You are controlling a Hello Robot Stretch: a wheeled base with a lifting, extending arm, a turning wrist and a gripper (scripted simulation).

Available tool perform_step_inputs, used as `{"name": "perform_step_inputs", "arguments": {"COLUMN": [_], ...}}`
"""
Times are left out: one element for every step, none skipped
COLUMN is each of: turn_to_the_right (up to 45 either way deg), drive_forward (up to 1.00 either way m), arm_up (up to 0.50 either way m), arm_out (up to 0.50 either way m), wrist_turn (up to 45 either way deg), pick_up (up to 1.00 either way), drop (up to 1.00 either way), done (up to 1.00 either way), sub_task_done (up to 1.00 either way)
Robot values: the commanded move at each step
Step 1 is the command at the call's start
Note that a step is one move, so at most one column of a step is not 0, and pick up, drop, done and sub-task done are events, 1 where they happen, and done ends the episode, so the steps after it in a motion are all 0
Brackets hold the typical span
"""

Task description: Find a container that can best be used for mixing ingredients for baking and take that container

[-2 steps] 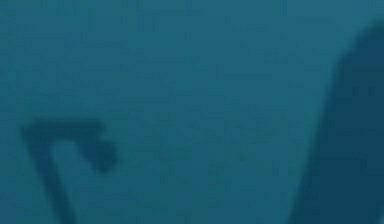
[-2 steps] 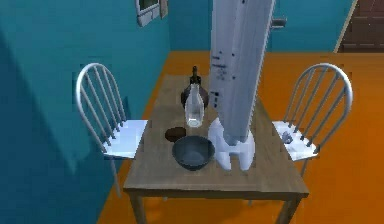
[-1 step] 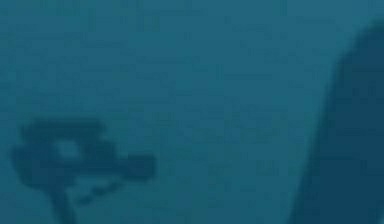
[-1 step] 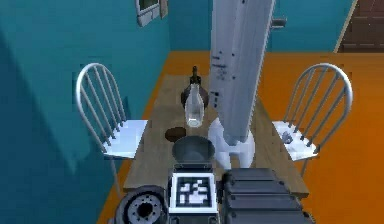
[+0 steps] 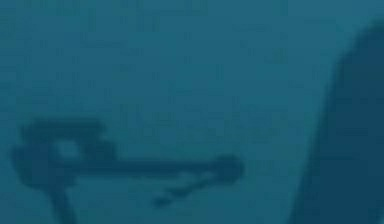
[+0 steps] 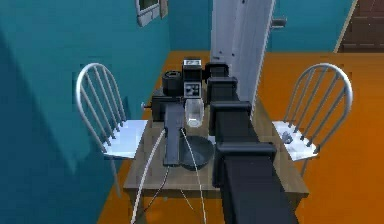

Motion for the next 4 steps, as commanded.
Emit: {"name": "perform_step_inputs", "arguments": {"turn_to_the_right": [0.0,0.0,0.0,0.0], "drive_forward": [0.00,0.00,0.00,0.00], "arm_up": [0.00,0.00,0.00,0.00], "arm_out": [0.00,0.00,0.00,0.00], "wrist_turn": [45.0,45.0,45.0,45.0], "pick_up": [0.00,0.00,0.00,0.00], "drop": [0.00,0.00,0.00,0.00], "done": [0.00,0.00,0.00,0.00], "sub_task_done": [0.00,0.00,0.00,0.00]}}
